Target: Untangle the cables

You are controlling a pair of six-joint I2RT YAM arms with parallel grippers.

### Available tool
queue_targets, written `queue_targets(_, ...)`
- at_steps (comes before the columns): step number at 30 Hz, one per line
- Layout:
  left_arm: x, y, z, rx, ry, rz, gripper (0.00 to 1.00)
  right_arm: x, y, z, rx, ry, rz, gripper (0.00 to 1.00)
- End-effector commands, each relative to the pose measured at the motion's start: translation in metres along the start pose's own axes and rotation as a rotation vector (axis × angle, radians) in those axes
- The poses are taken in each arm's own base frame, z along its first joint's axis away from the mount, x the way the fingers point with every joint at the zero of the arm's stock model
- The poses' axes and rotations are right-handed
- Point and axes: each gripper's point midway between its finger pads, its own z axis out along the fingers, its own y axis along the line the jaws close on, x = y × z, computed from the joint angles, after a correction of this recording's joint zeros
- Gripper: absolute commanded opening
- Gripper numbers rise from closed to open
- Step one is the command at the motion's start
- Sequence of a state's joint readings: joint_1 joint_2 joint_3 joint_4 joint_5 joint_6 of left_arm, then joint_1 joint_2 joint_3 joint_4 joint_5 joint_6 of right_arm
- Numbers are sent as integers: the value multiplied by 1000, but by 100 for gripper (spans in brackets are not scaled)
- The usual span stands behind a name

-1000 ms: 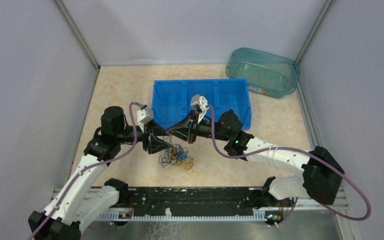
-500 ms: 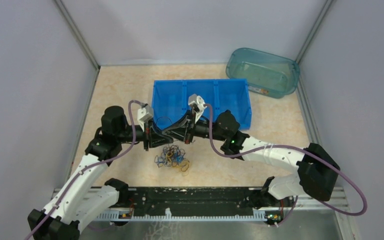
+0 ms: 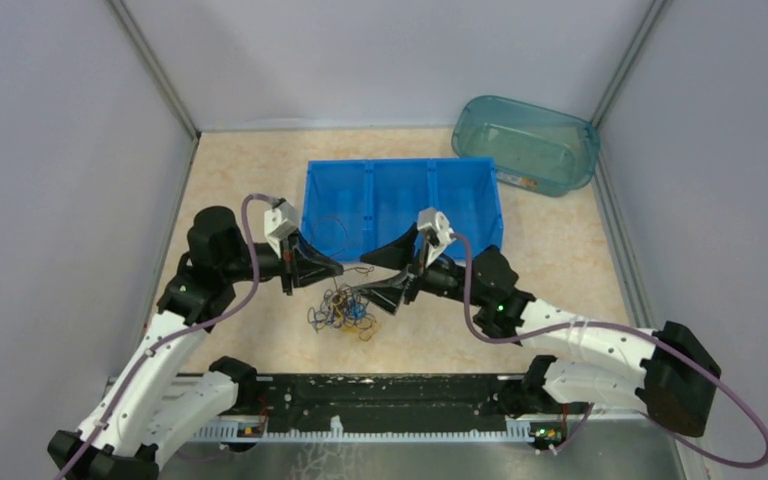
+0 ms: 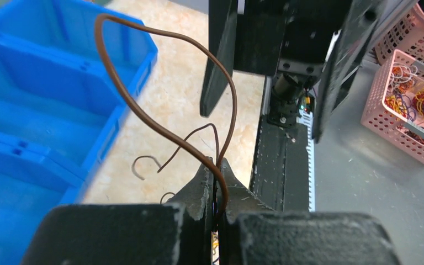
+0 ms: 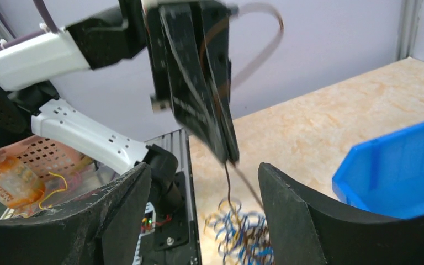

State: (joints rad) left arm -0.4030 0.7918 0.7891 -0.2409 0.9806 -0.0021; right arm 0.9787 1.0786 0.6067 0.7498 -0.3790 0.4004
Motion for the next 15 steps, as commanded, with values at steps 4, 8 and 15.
queue_targets(4, -53, -16, -6, 10, -92, 46, 0, 17, 0, -23, 17, -7, -22, 70)
queue_targets(8, -58, -17, -5, 15, -105, 9, 0, 17, 6, -6, -34, 0, -19, 66)
queue_targets(15, -62, -17, -5, 12, -112, 15, 0, 8, 7, 24, -95, -48, 6, 61)
